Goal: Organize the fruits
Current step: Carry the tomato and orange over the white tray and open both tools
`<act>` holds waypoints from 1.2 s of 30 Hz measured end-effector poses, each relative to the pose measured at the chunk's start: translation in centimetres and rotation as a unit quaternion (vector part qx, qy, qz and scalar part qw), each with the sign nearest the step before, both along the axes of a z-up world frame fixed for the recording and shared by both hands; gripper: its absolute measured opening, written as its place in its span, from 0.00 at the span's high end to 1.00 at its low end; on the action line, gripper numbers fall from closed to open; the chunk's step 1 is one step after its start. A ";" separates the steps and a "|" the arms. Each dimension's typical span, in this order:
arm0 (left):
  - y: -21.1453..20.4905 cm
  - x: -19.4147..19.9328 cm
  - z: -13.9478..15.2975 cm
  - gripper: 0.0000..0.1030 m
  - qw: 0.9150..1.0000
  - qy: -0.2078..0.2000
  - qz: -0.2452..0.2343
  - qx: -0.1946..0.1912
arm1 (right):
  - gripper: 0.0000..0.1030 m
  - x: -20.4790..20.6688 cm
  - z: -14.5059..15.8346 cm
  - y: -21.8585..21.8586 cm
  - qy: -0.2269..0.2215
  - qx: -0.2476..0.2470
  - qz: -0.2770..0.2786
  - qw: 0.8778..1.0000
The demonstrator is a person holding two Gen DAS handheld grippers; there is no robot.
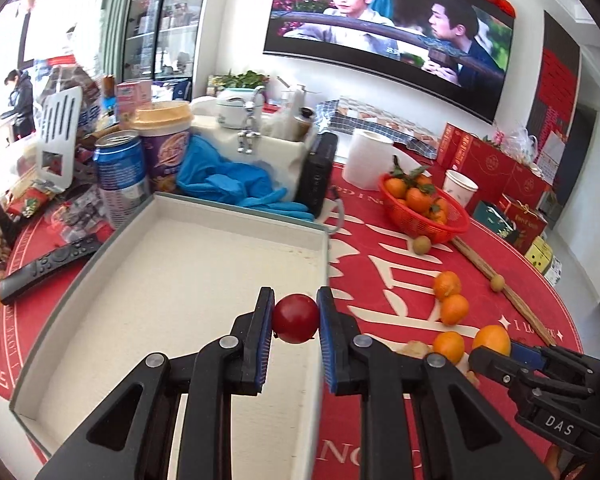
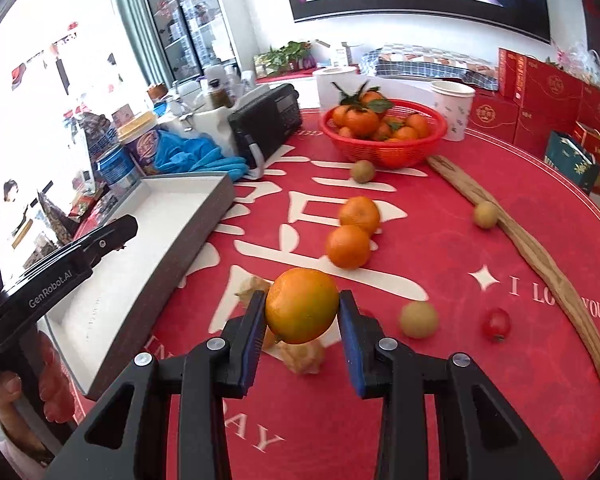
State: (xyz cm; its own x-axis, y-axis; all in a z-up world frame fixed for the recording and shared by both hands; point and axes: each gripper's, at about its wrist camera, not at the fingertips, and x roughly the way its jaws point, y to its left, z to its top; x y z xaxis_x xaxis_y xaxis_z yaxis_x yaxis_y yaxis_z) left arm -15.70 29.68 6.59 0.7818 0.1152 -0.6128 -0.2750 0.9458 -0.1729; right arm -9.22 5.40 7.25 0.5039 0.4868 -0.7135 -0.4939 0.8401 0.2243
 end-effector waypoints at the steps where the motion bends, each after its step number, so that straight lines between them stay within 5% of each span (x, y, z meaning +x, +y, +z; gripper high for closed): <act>1: 0.9 -0.2 -0.2 0.77 1.000 0.003 0.011 -0.001 | 0.64 0.0 0.1 1.1 0.003 0.001 0.012 1.000; 15: 7.4 -0.9 -4.0 0.77 0.993 0.081 0.077 -0.024 | 0.64 -0.4 -0.2 13.7 0.026 -0.011 0.126 0.992; 31: 8.4 -1.1 -4.8 0.75 0.992 0.097 0.083 -0.019 | 0.64 -0.7 -1.4 15.6 0.043 -0.031 0.144 0.988; 32: 8.4 -1.1 -4.8 0.74 0.991 0.097 0.084 -0.021 | 0.64 -0.6 -1.3 15.6 0.039 -0.029 0.141 0.989; 36: 8.7 -1.7 -4.2 0.34 0.991 0.081 0.107 -0.023 | 0.54 -0.4 -0.3 15.5 0.033 -0.013 0.141 0.989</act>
